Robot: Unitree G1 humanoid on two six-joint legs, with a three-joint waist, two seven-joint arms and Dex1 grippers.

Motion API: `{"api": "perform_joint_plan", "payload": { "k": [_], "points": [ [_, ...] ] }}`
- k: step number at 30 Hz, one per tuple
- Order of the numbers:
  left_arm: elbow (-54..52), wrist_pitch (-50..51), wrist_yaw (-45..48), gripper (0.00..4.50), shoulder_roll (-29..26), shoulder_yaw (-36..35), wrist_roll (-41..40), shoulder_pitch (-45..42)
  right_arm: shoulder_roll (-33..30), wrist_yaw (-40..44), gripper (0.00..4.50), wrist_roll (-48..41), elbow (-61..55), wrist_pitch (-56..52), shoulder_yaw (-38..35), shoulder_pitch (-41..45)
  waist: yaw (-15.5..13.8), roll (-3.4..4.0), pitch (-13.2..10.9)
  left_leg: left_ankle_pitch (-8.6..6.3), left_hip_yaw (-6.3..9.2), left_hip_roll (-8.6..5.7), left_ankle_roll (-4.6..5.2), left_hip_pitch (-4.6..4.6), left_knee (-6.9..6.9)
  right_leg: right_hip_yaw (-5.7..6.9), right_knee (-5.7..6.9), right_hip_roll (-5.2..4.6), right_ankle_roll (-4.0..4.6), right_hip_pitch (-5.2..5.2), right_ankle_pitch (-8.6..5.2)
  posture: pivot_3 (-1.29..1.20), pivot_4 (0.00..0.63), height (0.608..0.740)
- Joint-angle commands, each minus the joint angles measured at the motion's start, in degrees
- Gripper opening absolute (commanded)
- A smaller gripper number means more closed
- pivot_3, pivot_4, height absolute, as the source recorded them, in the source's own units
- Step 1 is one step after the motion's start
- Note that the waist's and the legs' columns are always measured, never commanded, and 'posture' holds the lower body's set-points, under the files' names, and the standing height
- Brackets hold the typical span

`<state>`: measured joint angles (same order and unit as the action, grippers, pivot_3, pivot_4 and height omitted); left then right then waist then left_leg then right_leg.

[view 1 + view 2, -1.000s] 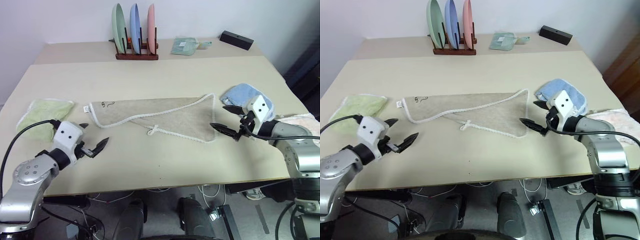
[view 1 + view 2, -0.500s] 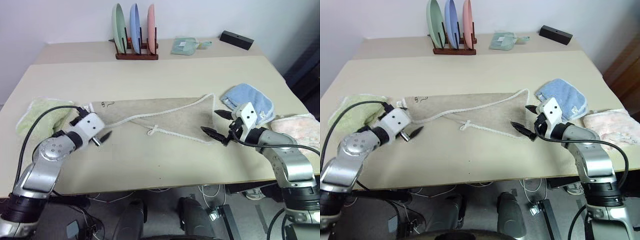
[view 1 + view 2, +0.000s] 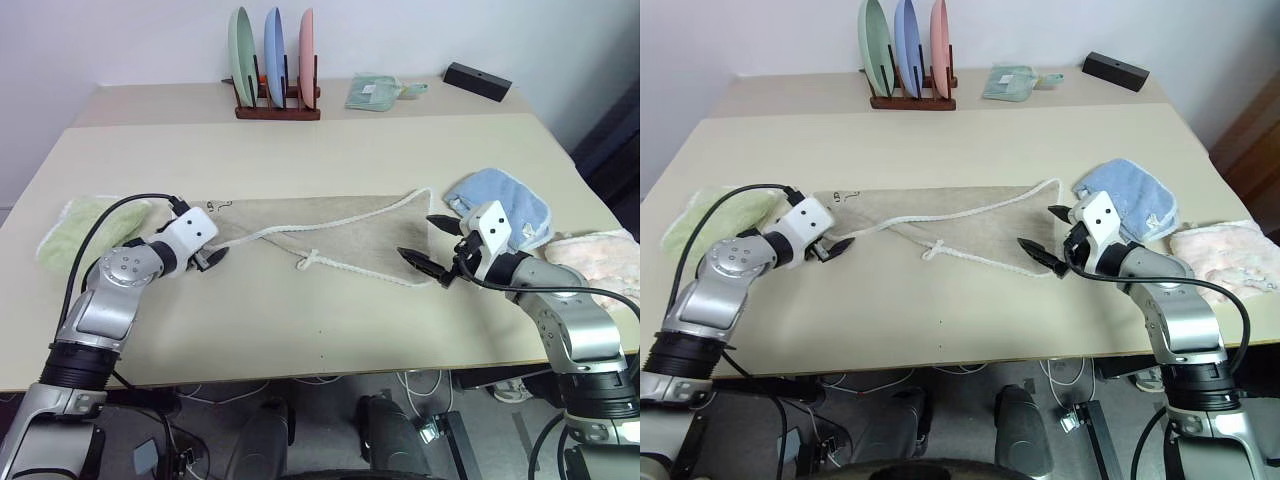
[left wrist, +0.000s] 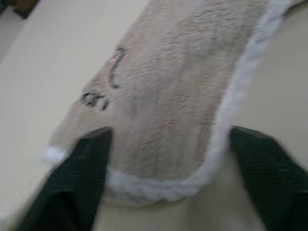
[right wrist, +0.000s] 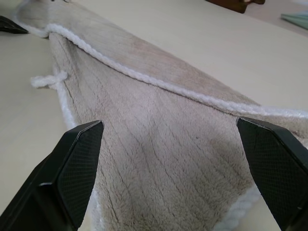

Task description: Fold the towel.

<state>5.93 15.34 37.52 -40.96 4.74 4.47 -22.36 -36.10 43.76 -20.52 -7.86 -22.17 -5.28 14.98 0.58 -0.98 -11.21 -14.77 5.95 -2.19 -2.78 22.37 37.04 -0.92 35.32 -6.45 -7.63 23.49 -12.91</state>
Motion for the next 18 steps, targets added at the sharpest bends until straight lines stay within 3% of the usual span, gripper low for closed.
{"api": "perform_joint_plan", "payload": {
  "k": [1,5,6,12,18],
  "points": [
    [-1.48,-0.61,2.29,2.22,0.35,-0.25,-1.46,-0.21,0.13,-0.65,4.5,-0.64,-3.22,0.12,-1.09,0.1,0.1,0.0,0.0,0.0,0.0,0.0,0.0,0.0,0.0,0.0,0.0,0.0,0.0,0.01,0.0,0.0,0.15,0.74],
    [-2.35,-1.46,3.69,0.24,-0.14,-0.43,-1.5,0.8,0.31,-1.31,4.5,-0.71,-4.2,-0.14,-1.12,-0.69,0.19,0.0,0.0,0.0,0.0,0.01,0.0,0.0,-0.02,0.0,0.02,0.0,0.0,0.04,0.0,0.0,0.15,0.74],
    [-2.37,-1.84,3.85,0.07,-0.41,-0.63,-1.44,1.09,0.5,-1.57,4.5,-0.66,-4.48,-0.24,-0.93,-0.82,0.22,0.0,0.0,0.0,0.0,0.01,0.0,0.0,-0.02,0.0,0.02,0.0,0.0,0.04,0.0,0.0,0.15,0.74],
    [-6.05,-3.45,4.55,0.07,-0.85,-4.6,-4.92,3.65,-0.57,-1.27,4.5,0.82,-4.46,0.24,-0.05,-0.1,0.26,0.0,0.0,0.0,0.0,0.02,0.0,0.01,-0.02,-0.01,0.04,0.0,0.0,0.06,0.0,0.0,0.15,0.74],
    [-13.21,-2.51,4.55,0.07,-2.33,-11.05,-8.41,11.54,-3.27,0.44,4.5,3.94,-1.47,2.26,1.17,4.31,0.46,0.04,-0.02,0.0,-0.05,0.04,0.0,0.02,-0.04,-0.03,0.04,-0.01,0.01,0.12,0.0,0.0,0.15,0.74]
  ]
}}
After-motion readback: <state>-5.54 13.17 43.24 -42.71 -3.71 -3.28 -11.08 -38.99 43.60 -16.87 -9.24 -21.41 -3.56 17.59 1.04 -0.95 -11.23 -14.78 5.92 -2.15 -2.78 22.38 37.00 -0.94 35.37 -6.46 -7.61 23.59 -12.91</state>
